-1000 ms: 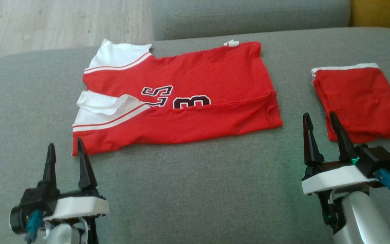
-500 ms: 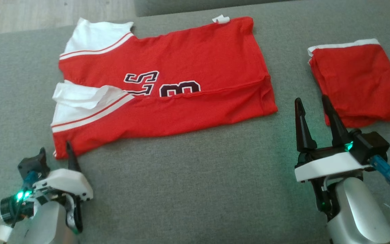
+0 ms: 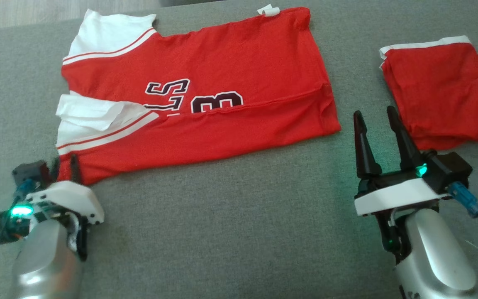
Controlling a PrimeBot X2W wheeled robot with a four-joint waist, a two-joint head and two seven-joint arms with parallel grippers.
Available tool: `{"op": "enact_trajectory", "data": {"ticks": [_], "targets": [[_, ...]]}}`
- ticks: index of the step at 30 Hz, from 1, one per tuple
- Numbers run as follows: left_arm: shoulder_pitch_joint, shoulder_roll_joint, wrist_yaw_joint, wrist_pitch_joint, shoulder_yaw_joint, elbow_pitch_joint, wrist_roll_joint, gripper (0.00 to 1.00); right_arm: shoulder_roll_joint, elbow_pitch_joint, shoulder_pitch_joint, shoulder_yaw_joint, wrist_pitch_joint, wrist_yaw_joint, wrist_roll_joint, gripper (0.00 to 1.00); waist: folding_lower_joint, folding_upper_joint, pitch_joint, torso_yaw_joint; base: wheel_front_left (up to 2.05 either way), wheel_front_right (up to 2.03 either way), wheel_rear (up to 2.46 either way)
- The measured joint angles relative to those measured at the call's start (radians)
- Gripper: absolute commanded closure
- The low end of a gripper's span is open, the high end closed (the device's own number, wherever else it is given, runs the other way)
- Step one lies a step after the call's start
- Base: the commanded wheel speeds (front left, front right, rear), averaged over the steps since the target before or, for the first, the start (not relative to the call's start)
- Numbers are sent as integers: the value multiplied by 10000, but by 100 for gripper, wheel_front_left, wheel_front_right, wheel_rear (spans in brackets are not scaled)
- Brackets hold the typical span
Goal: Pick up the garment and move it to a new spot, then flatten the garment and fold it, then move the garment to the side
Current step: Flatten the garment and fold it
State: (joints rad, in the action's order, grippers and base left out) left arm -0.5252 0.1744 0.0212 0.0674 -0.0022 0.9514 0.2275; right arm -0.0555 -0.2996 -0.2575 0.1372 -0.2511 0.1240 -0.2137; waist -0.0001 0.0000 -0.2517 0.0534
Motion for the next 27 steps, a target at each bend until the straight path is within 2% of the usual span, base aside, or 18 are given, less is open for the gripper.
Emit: {"op": "enact_trajectory", "data": {"ticks": [4, 8, 14, 21, 27], "targets": [[-101, -86, -111, 349, -165, 140, -4, 100, -2, -188, -15, 209, 0, 0, -61, 0, 2, 0, 106, -93, 0, 0, 0], [100, -226, -146, 1231, -295, 48, -4, 100, -2, -1294, -155, 245, 17, 0, 38, 0, 1, 0, 342, -243, 0, 0, 0], [254, -422, -213, 1781, -564, -1501, -301, 100, -4, -3051, -972, -182, 844, 0, 33, 0, 1, 0, 546, -664, 0, 0, 0], [758, -568, -211, 1822, -886, -2700, -529, 100, -13, -5381, -2428, -485, 1839, 0, -654, 0, 1, 0, 474, -1086, 0, 0, 0], [824, -640, -211, 1837, -1091, -3005, -616, 100, -54, -6878, -3676, -109, 1987, 0, -1916, 0, 2, 0, 234, -1363, 0, 0, 0]]}}
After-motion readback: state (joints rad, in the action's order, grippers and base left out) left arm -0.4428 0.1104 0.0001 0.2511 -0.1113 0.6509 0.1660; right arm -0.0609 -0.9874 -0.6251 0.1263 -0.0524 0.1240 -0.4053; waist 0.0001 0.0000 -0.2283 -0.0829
